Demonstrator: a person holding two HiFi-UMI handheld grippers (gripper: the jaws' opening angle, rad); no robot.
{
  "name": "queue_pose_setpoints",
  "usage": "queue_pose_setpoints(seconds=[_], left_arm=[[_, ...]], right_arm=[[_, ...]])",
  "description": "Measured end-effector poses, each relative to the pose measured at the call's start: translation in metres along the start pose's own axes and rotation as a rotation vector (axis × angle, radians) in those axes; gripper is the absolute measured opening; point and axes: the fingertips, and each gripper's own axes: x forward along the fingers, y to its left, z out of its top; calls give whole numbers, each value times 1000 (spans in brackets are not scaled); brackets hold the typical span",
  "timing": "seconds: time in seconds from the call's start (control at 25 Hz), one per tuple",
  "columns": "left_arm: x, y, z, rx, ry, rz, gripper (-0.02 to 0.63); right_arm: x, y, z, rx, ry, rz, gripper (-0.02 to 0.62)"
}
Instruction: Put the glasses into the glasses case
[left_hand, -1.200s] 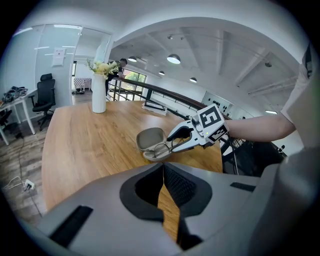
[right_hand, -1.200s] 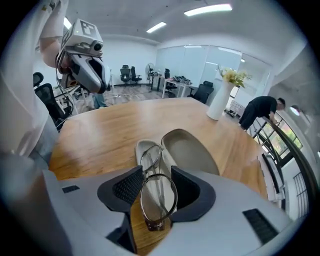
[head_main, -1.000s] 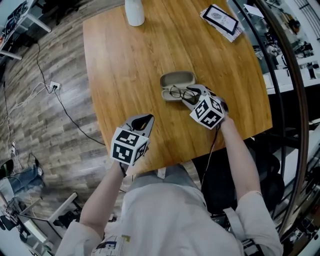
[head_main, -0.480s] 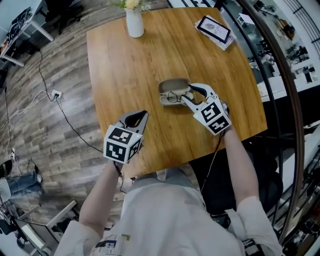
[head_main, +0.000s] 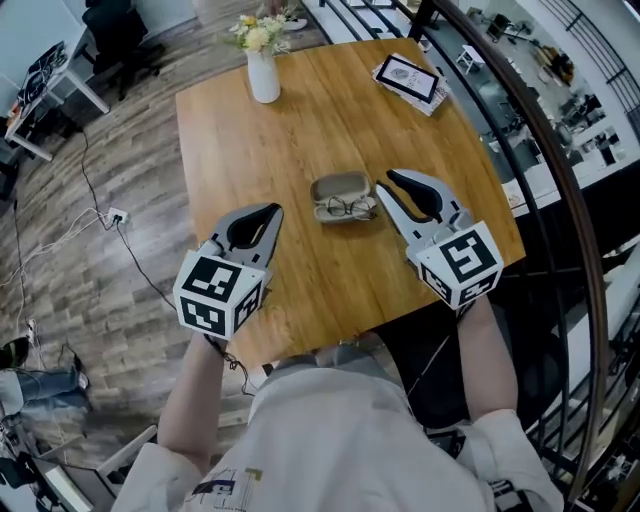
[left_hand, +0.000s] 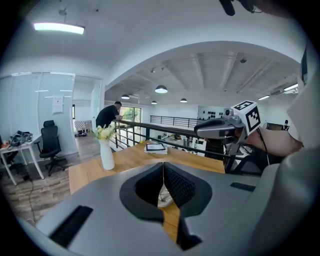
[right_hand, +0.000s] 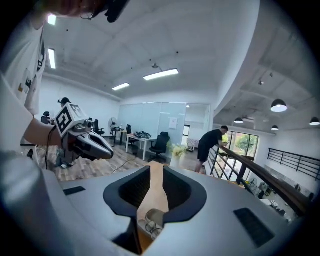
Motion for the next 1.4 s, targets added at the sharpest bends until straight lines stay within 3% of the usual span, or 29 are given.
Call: queue_pose_setpoints(seconds=[0.32,0.56,0.68,0.92,1.12,1.4], left_arm=[[-56,-32,65,95,-143,0,20],[-96,-44,95,197,-230,44,20],[-108,-55,102,244,-234,59,20],[-122,-73,95,226,-207,39,20],[-123,-80,87,252,-188,39,20],[-118,-86,73,220,-170,23,20]], right_arm=[[-83,25,90,-11,-197,-91,83],[-128,40,122,41,-300,-152,57],[-142,43,124,62,-315,-169,48],[-159,54,111,110,-315,-182,40],[-159,75,100,38,-268,-171,29],[-153,87,85,78,-244,-146,28]])
